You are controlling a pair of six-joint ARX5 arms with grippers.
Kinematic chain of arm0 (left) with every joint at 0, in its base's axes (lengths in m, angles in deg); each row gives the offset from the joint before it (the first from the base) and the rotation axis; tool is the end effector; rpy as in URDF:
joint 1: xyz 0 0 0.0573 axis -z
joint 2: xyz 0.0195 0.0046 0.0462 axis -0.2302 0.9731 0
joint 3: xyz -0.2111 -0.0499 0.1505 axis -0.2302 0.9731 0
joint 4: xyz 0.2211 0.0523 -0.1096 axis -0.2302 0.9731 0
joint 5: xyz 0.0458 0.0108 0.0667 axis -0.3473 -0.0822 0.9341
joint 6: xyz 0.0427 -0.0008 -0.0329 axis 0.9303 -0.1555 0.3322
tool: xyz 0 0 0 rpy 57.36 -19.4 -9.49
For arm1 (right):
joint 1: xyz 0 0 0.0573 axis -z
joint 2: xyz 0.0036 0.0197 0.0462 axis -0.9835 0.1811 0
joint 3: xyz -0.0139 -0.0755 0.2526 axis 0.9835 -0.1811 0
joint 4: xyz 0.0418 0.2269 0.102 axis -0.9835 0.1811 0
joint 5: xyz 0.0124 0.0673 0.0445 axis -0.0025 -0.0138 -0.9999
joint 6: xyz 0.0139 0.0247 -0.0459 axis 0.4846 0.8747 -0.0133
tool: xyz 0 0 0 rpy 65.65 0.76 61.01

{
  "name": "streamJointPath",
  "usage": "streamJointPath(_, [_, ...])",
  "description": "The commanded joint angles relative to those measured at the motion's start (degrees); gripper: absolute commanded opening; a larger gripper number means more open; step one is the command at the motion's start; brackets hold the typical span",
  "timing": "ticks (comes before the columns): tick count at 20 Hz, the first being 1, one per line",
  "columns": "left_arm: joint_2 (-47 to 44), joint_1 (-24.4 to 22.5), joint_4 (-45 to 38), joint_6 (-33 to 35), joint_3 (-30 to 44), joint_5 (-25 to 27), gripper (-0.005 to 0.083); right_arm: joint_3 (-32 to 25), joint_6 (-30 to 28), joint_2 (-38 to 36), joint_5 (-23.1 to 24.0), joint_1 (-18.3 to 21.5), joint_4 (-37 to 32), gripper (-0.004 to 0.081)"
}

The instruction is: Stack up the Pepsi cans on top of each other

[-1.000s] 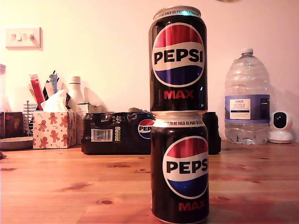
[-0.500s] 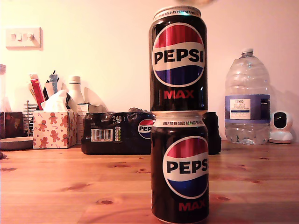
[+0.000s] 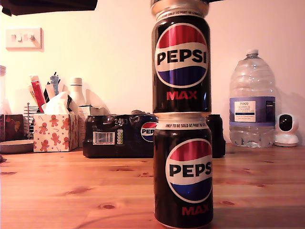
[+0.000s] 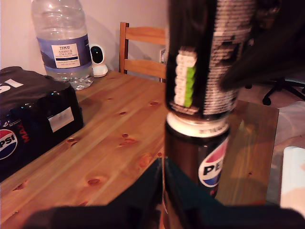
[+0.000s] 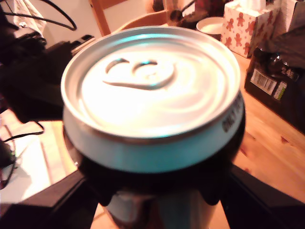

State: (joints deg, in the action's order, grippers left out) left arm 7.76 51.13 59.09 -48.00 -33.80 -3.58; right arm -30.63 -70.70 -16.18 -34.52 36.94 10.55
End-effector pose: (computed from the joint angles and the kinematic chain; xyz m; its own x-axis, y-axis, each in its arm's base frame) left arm 0.1264 -0.1137 0.2634 0.4405 -0.8773 -0.1906 0.8861 0.4590 -0.0649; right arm 0.1497 0.1487 0.3242 0.4506 0.7886 -0.4185 -0.8572 0.5131 0.0441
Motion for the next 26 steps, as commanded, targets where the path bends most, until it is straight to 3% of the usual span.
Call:
streamJointPath(1, [0.1, -0.1, -0.4, -0.4, 0.6, 0.0, -0.0019, 2.0, -0.2, -0.1, 0.1, -0.3, -1.0, 0.0187])
streamJointPath(14, [0.1, -0.1, -0.4, 0.4, 0.6, 0.0, -0.0019, 2.0, -1.2, -0.1, 0.1, -2.9, 2.0, 0.0187])
streamJointPath(21, [0.1, -0.1, -0.4, 0.3, 0.6, 0.0, -0.0019, 2.0, -1.3, -0.1, 4.5, -3.2, 3.8, 0.0187])
streamJointPath(26, [0.1, -0.1, -0.4, 0.4, 0.6, 0.0, -0.0019, 2.0, -1.2, -0.1, 4.5, -3.2, 4.0, 0.0187])
